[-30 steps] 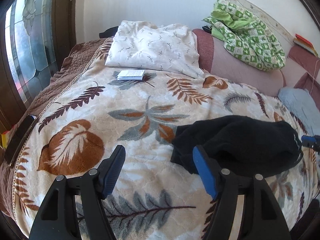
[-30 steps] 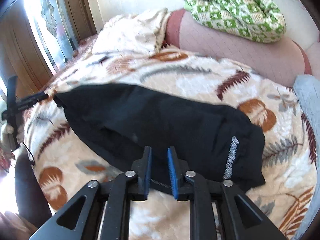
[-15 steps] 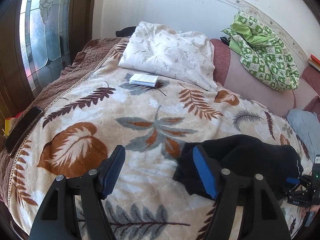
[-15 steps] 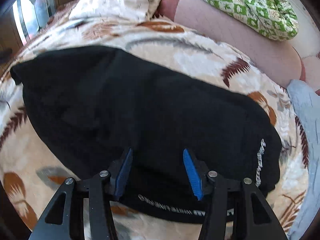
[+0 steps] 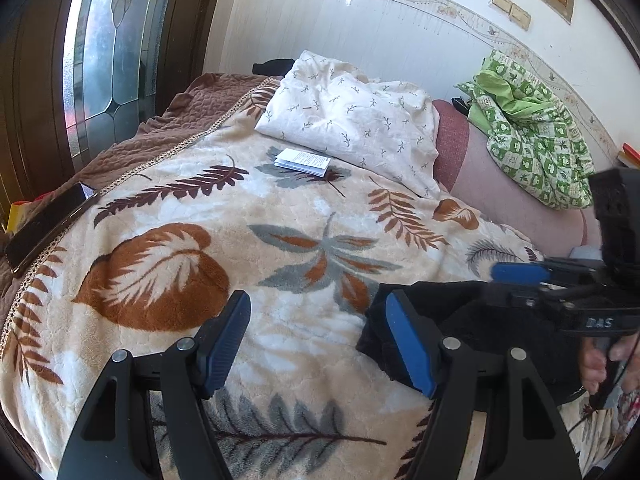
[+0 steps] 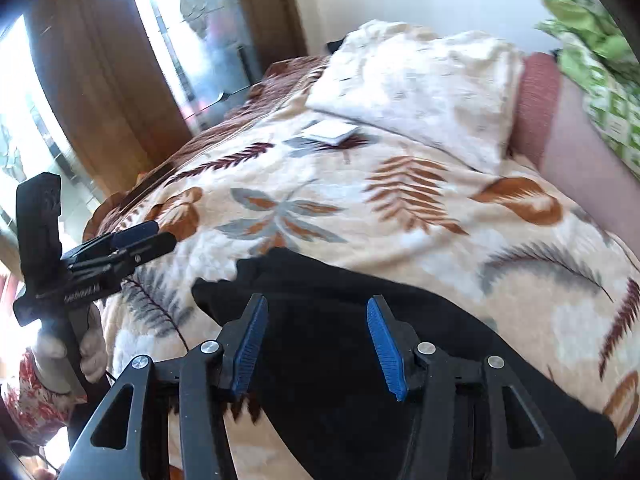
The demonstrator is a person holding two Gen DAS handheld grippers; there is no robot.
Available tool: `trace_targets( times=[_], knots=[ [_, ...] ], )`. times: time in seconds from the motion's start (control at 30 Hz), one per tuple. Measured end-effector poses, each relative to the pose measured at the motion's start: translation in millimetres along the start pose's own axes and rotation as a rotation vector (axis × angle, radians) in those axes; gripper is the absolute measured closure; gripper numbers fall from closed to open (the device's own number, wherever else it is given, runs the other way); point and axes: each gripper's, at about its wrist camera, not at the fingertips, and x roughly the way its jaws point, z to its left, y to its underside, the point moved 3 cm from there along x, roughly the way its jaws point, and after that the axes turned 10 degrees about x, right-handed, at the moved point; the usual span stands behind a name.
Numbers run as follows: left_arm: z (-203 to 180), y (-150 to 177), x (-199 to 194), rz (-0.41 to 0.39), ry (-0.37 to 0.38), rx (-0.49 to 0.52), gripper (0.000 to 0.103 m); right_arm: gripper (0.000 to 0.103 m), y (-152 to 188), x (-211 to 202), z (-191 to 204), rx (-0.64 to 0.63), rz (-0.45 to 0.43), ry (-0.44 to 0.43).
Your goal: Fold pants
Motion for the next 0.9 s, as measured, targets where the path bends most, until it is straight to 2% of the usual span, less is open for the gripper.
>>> trace_targets(
  times=[0.1, 0.23, 0.27, 0.3, 0.37, 0.5, 0.57, 0.67, 0.7, 0.77, 0.83, 0.87, 0.9],
  knots=[
    [12, 5, -7, -0.005, 0.0, -0.016, 0.033, 0.051, -18, 43, 35, -0.123, 0.058, -0.022],
    [21, 12, -12, -0.002, 0.011, -0.029, 0.033, 0.06, -8, 85, 64, -0.277, 0.157, 0.013],
    [23, 13, -12, -0.003, 0.011, -0.031, 0.033, 0.068, -2, 90, 69, -0.304, 0.178, 0.027],
    [23, 13, -12, -0.003, 0.013, -0.036, 0.033, 0.082, 7, 95, 71, -0.336, 0.2, 0.042],
    [23, 14, -11, -0.006, 0.019, -0.045, 0.033, 0.091, 17, 101, 69, -0.381, 0.198, 0.113],
    [21, 12, -13, -0.016, 0.026, -0.046, 0.033, 0.102, 3, 92, 57, -0.313, 0.128, 0.156],
    [18, 10, -14, -0.02, 0.025, -0.039, 0.033, 0.102, -16, 93, 51, -0.269, 0.085, 0.202],
    [12, 6, -13, -0.016, 0.023, -0.027, 0.033, 0.102, -42, 95, 39, -0.147, 0.036, 0.221],
    [11, 6, -14, -0.017, 0.023, -0.021, 0.033, 0.101, -49, 97, 36, -0.107, 0.032, 0.204],
    [7, 4, -15, -0.024, 0.015, -0.006, 0.033, 0.099, -54, 98, 34, -0.038, 0.038, 0.115],
    [7, 3, -15, -0.031, 0.007, -0.002, 0.033, 0.098, -50, 94, 41, -0.031, 0.06, 0.032],
    [8, 3, -14, -0.03, 0.008, -0.01, 0.033, 0.092, -45, 91, 47, -0.067, 0.071, 0.015],
    [11, 4, -13, -0.029, 0.011, -0.024, 0.033, 0.076, -39, 89, 53, -0.114, 0.085, 0.013]
  ],
)
